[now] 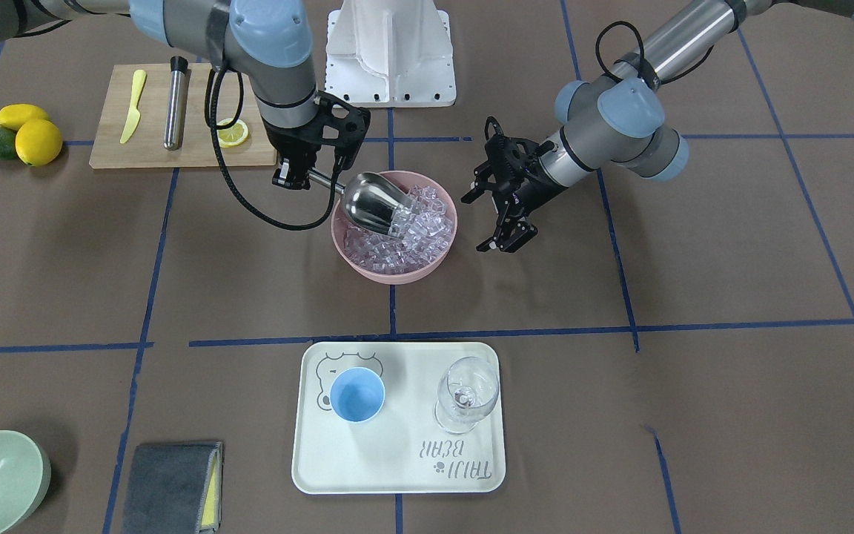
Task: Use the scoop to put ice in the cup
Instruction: 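Drag the scoop through the ice toward the right gripper, filling it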
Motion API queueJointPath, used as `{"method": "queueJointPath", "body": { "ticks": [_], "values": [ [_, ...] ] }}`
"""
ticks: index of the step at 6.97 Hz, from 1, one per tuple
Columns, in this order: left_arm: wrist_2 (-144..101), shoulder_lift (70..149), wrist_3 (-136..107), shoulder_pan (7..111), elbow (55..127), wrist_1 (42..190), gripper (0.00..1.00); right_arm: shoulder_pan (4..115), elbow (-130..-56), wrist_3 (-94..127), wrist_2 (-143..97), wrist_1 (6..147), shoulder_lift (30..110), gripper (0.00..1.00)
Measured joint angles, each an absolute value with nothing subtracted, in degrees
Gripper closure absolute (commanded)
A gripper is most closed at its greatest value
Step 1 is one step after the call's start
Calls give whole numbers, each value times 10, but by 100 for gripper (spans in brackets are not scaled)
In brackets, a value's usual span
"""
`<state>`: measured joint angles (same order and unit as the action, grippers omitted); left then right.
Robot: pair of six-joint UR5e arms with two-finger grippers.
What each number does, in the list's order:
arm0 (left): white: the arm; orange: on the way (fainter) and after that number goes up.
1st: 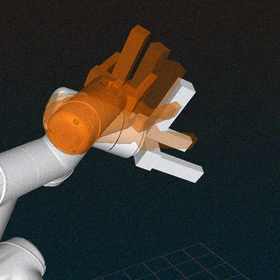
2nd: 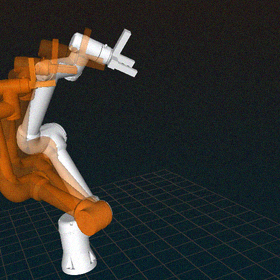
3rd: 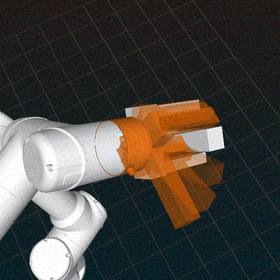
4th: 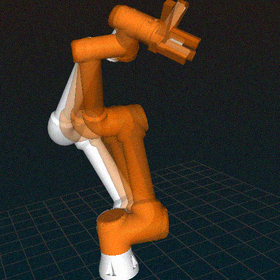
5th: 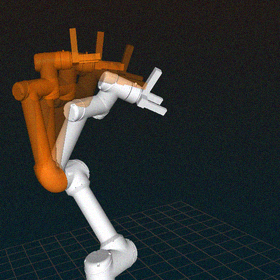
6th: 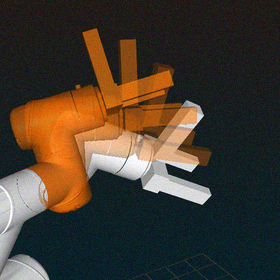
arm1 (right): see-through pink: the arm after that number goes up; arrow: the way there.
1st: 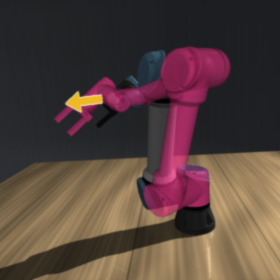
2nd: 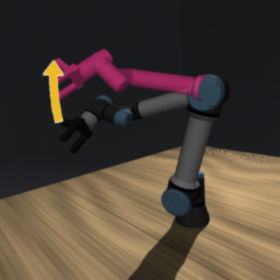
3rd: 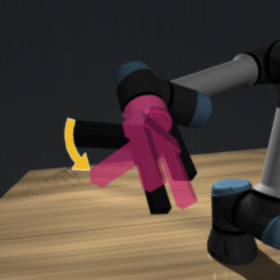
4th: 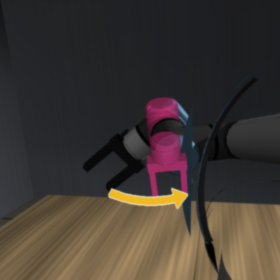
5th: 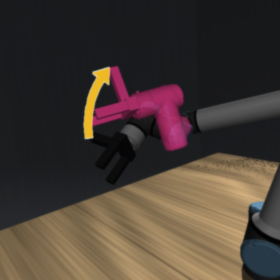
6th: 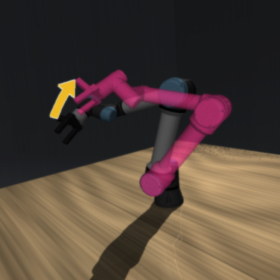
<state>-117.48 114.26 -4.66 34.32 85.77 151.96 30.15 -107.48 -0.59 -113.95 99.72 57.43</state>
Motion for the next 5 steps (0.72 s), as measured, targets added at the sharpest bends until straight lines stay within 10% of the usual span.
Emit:
{"method": "queueJointPath", "body": {
  "ticks": [5],
  "values": [
    [-1190,1141,-46,351,863,1518,0,301,-1090,66,-1142,886,619,100]
  ]
}}
